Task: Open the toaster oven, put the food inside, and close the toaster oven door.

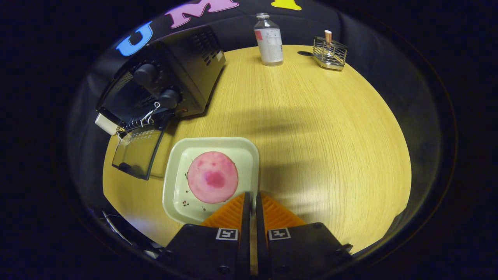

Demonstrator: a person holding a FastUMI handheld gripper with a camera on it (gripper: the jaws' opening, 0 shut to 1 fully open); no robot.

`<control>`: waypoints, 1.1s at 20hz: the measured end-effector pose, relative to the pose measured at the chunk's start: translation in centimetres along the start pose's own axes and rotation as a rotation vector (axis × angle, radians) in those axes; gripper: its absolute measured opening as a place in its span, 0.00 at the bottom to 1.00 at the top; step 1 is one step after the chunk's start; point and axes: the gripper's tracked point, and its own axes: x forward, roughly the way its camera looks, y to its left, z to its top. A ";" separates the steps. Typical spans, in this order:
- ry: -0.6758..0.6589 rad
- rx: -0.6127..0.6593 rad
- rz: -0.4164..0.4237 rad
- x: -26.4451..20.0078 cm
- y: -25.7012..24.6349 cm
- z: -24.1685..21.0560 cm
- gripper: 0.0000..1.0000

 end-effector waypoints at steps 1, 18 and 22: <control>0.000 0.000 0.011 0.1 0.0 0.1 0.14; -0.026 0.520 0.253 -3.4 -0.6 1.4 0.06; -0.063 0.543 0.278 -5.3 -0.9 2.3 0.06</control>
